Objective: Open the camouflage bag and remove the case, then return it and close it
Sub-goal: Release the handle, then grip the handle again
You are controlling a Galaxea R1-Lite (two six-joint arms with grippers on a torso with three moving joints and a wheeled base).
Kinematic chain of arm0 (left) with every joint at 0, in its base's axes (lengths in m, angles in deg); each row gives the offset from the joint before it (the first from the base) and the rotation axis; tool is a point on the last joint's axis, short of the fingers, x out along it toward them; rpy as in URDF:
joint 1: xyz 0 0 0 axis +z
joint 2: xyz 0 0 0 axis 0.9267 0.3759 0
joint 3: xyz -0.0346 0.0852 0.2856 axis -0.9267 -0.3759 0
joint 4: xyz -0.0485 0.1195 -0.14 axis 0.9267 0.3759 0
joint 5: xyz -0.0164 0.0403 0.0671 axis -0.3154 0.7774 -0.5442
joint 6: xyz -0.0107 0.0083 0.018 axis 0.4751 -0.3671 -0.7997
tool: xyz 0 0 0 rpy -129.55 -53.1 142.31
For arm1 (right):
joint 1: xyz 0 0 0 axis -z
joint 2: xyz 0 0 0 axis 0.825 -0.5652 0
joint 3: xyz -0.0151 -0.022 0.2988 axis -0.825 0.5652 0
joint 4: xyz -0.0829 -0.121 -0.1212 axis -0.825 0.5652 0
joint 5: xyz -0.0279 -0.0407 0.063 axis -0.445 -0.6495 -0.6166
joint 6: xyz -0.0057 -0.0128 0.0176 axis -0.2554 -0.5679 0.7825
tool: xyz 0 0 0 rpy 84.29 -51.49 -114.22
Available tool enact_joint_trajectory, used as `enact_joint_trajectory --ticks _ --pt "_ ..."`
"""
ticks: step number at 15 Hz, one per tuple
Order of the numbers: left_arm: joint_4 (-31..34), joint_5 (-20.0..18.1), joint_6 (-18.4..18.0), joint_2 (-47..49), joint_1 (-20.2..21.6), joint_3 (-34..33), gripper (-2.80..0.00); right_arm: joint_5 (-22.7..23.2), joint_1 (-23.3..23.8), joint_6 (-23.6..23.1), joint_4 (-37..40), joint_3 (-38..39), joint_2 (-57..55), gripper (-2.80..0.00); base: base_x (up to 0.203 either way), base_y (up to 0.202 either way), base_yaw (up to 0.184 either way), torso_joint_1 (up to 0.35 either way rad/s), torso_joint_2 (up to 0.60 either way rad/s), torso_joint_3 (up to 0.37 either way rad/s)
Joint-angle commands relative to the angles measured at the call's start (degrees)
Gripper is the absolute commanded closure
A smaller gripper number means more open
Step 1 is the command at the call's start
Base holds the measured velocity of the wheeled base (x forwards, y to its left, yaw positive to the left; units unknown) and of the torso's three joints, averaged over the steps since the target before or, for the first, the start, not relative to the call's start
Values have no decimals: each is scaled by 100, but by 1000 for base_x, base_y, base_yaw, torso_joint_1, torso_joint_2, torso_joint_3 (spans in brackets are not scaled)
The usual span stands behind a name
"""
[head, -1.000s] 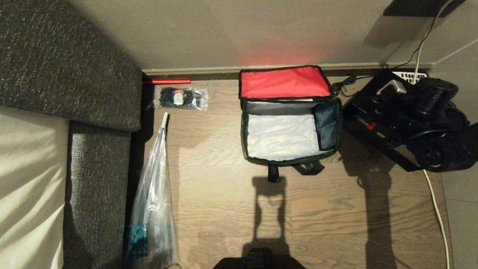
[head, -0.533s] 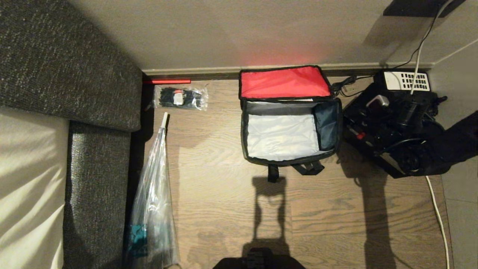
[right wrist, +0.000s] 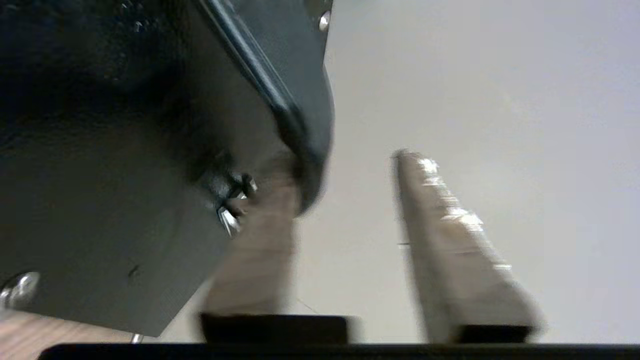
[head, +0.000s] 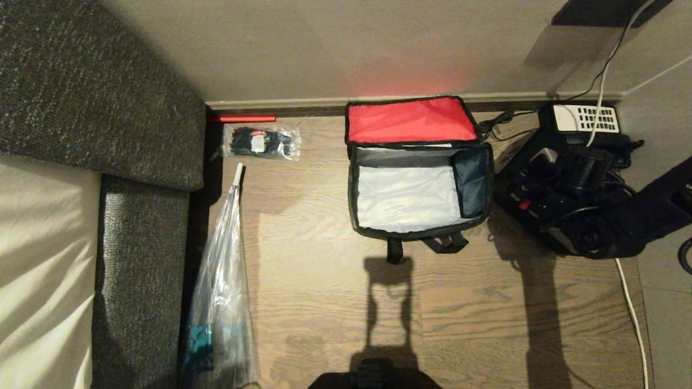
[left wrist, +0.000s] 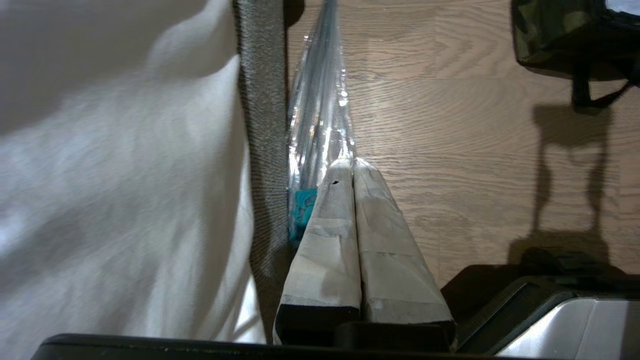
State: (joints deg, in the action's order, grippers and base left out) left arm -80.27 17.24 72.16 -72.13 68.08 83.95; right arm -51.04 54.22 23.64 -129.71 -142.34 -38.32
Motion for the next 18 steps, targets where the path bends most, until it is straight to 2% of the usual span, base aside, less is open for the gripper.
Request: enact_joint_trajectory --ticks 1,5,9,12,13,15,16,17,18 --pt "-4 0 1 -11 2 -1 0 90 -4 -17 68 73 -202 -280 0 0 0 0 0 0" --pt "-4 0 2 -11 2 -1 0 722 -184 -8 171 771 214 -280 0 0 0 0 0 0" --pt "-4 0 2 -11 2 -1 0 1038 -518 399 573 1041 1097 -280 0 0 0 0 0 0" --pt "-4 0 2 -11 2 -1 0 1311 -654 773 1217 1273 1938 -280 0 0 0 0 0 0" --pt "-4 0 -7 -11 2 -1 0 1671 -666 946 1596 1344 2243 -280 0 0 0 0 0 0" --pt "-4 0 2 -11 2 -1 0 3166 -695 1482 2891 1383 2692 -280 0 0 0 0 0 0" --pt "-4 0 2 -11 2 -1 0 3720 -806 1780 3535 1376 2956 -280 0 0 0 0 0 0" --pt "-4 0 2 -11 -2 -1 0 3873 -1084 2086 3954 1387 3153 -280 0 0 0 0 0 0" --pt "-4 0 2 -11 -4 -1 0 3968 -1274 2640 4162 1399 3228 -280 0 0 0 0 0 0"
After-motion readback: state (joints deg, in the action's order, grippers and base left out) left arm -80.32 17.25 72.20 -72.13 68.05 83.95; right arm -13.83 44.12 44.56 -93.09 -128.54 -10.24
